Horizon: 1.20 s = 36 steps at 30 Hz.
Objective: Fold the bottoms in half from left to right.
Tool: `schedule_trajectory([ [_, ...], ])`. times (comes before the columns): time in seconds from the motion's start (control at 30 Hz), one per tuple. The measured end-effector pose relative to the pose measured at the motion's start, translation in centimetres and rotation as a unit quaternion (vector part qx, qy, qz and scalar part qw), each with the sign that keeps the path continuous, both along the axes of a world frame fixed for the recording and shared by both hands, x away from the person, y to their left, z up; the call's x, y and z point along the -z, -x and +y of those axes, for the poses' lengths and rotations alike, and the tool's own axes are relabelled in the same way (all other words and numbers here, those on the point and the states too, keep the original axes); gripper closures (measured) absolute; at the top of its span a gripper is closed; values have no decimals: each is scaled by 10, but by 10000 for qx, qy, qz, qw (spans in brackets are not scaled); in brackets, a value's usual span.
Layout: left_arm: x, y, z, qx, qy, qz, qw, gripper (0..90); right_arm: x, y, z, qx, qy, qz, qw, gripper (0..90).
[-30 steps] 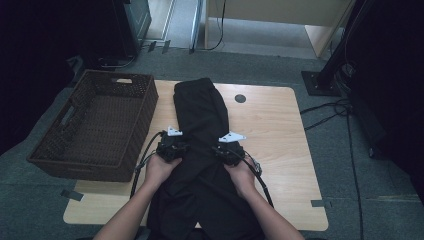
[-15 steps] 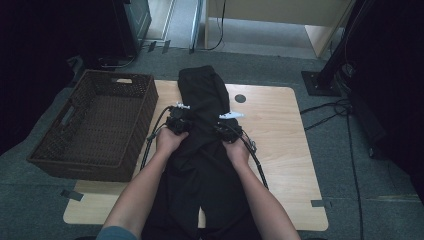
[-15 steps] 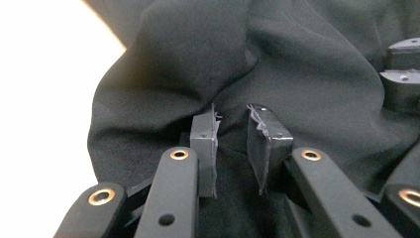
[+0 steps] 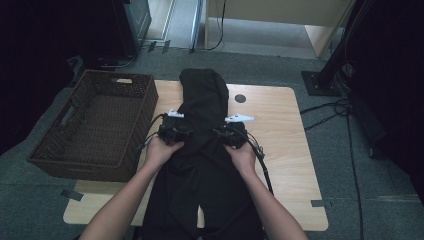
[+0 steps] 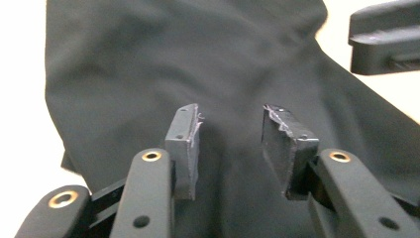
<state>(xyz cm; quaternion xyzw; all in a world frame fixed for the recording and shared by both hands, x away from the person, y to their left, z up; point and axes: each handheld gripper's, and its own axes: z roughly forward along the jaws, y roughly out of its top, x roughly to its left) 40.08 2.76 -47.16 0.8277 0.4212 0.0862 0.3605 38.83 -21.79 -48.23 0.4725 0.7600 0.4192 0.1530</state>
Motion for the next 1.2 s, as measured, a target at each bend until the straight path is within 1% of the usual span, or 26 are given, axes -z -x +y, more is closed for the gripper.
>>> schedule_trajectory([
  [0.03, -1, 10, 1, 110, -80, -68, 9999, 572, 0, 7, 0, -67, 60, -38, 10000, 625],
  [0.1, 0, 26, 4, 192, -197, -151, 9995, 552, 3, 21, 1, -236, 291, -114, 9992, 623],
  [0.13, 1, 32, 6, 202, -185, -115, 9996, 544, 6, 28, 2, -334, 377, -130, 9986, 623],
  [0.2, 5, 41, 11, 173, -5, 34, 9998, 541, 11, 40, 3, -449, 517, -116, 9976, 623],
  [0.23, 10, 47, 14, 171, 83, 163, 9997, 542, 13, 45, 3, -486, 585, -114, 9970, 623],
  [0.27, 12, 49, 14, 156, 86, 188, 9997, 544, 17, 53, 3, -533, 637, -79, 9965, 622],
  [0.33, 18, 52, 13, 174, -50, 233, 9996, 545, 23, 60, 2, -591, 649, -8, 9961, 623],
  [0.4, 22, 52, 11, 192, -127, 269, 9994, 543, 27, 65, 2, -613, 726, 65, 9955, 623],
  [0.47, 23, 51, 10, 183, -125, 272, 9994, 539, 31, 68, 2, -643, 795, 113, 9947, 617],
  [0.5, 24, 51, 9, 192, -77, 313, 9993, 539, 32, 70, 2, -650, 810, 111, 9945, 611],
  [0.53, 23, 50, 8, 178, -33, 325, 9993, 542, 33, 74, 3, -656, 875, 31, 9940, 603],
  [0.57, 22, 51, 7, 183, 21, 306, 9994, 543, 33, 75, 3, -652, 876, -2, 9940, 599],
  [0.63, 20, 53, 5, 215, 115, 310, 9992, 542, 34, 78, 5, -641, 825, 16, 9945, 576],
  [0.67, 19, 55, 3, 242, 127, 312, 9991, 540, 34, 81, 7, -638, 802, -16, 9947, 577],
  [0.73, 20, 59, -3, 360, 18, 280, 9990, 535, 36, 87, 10, -692, 801, -122, 9943, 620],
  [0.8, 22, 61, -6, 389, -60, 244, 9989, 537, 37, 88, 10, -672, 743, -138, 9949, 621],
  [0.83, 25, 62, -8, 379, -45, 259, 9989, 538, 37, 88, 10, -673, 722, -113, 9951, 620],
  [0.87, 28, 62, -9, 402, -97, 295, 9987, 539, 36, 87, 9, -661, 728, -72, 9951, 618],
  [0.9, 29, 63, -10, 411, -120, 255, 9988, 540, 35, 86, 8, -652, 780, -59, 9948, 618],
  [0.93, 30, 64, -10, 390, -157, 210, 9989, 557, 34, 84, 7, -618, 801, -41, 9949, 636],
  [0.97, 29, 64, -11, 369, -214, 194, 9989, 576, 32, 83, 5, -577, 750, -41, 9955, 655],
  [1.03, 29, 64, -12, 350, -256, 202, 9989, 591, 29, 78, -1, -466, 743, -98, 9961, 708],
  [1.07, 29, 64, -12, 340, -292, 186, 9988, 599, 29, 76, -3, -424, 742, -86, 9963, 729],
  [1.13, 29, 65, -12, 349, -346, 151, 9987, 613, 30, 70, -6, -425, 848, 70, 9955, 740],
  [1.17, 29, 65, -11, 351, -395, 120, 9985, 617, 31, 68, -7, -422, 846, 98, 9955, 741],
  [1.2, 29, 66, -11, 340, -419, 87, 9985, 632, 32, 68, -8, -431, 890, 48, 9951, 749],
])
